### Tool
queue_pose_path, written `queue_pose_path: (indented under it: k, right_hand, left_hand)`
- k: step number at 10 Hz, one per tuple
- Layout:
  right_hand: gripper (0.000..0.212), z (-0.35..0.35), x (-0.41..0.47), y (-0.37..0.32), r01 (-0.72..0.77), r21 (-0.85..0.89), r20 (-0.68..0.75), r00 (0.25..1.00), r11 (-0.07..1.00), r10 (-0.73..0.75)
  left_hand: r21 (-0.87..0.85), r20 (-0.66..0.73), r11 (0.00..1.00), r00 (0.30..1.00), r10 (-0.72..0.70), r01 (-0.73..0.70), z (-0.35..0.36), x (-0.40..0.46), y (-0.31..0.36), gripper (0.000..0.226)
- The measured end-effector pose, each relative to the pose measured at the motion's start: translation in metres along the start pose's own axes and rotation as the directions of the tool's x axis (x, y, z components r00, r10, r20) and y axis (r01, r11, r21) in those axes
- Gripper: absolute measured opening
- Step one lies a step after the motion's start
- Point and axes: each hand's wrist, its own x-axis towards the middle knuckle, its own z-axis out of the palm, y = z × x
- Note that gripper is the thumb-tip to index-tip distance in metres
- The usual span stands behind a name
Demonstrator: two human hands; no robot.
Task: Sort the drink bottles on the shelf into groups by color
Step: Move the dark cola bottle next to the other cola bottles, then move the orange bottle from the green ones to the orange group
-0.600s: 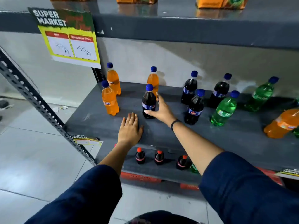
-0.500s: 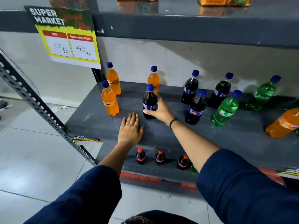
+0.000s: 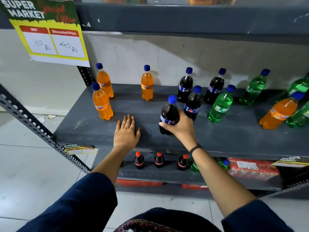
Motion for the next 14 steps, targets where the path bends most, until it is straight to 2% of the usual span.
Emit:
queue_pose_path:
  k: [2, 4, 6, 7, 8, 9, 10, 11, 12, 13, 14]
  right_hand:
    - [0.055, -0.055, -0.023, 0.03, -0.081, -0.062, -0.154, 0.986, 0.995, 0.071]
    - [0.056, -0.079, -0.011, 0.043, -0.119, -0.108, -0.223, 0.97, 0.987, 0.093]
    - [0.062, -0.077, -0.01, 0.051, -0.085, -0.104, -0.186, 0.98, 0.991, 0.064]
    - [0.07, -0.08, -0.015, 0.056, -0.062, -0.034, -0.147, 0.987, 0.997, 0.057]
    - [0.063, -0.089, -0.03, 0.074, -0.043, 0.145, -0.308, 0.947, 0.988, 0.087]
    - [0.044, -0.104, -0.028, 0.087, -0.045, 0.218, -0.505, 0.85, 0.975, 0.152]
    - [0.055, -0.14, -0.005, 0.106, -0.169, 0.228, -0.693, 0.663, 0.959, 0.282]
    - [0.07, -0.164, 0.014, 0.116, -0.265, 0.269, -0.744, 0.553, 0.926, 0.374]
    - [0.087, -0.19, 0.038, 0.131, -0.375, 0.332, -0.732, 0.476, 0.865, 0.487]
    - [0.091, -0.203, 0.052, 0.143, -0.425, 0.338, -0.707, 0.475, 0.839, 0.525]
    - [0.08, -0.217, 0.064, 0.16, -0.462, 0.332, -0.685, 0.481, 0.822, 0.547]
  left_hand:
    - [0.017, 0.023, 1.0, 1.0, -0.005, 0.004, 0.001, 0.0, 0.001, 0.063]
    - [0.032, 0.032, 0.999, 0.999, -0.01, 0.009, 0.001, 0.002, 0.002, 0.063]
    - [0.026, 0.033, 1.0, 0.999, -0.018, 0.017, 0.0, 0.002, 0.001, 0.062]
    - [0.017, 0.042, 0.999, 0.999, -0.032, 0.031, -0.002, 0.003, 0.003, 0.062]
    - [-0.012, 0.042, 0.995, 0.994, -0.102, 0.103, -0.002, 0.004, 0.012, 0.063]
    - [-0.02, 0.007, 0.99, 0.99, -0.138, 0.138, 0.0, 0.003, 0.018, 0.063]
    - [-0.031, -0.031, 0.991, 0.991, -0.132, 0.131, 0.003, 0.003, 0.021, 0.063]
    - [-0.035, -0.051, 0.991, 0.99, -0.132, 0.13, 0.003, 0.002, 0.019, 0.062]
    - [-0.03, -0.064, 0.991, 0.989, -0.134, 0.132, 0.003, 0.003, 0.018, 0.062]
    - [-0.029, -0.064, 0.991, 0.989, -0.135, 0.134, 0.003, 0.003, 0.019, 0.062]
    - [-0.027, -0.069, 0.991, 0.989, -0.134, 0.132, 0.003, 0.002, 0.02, 0.062]
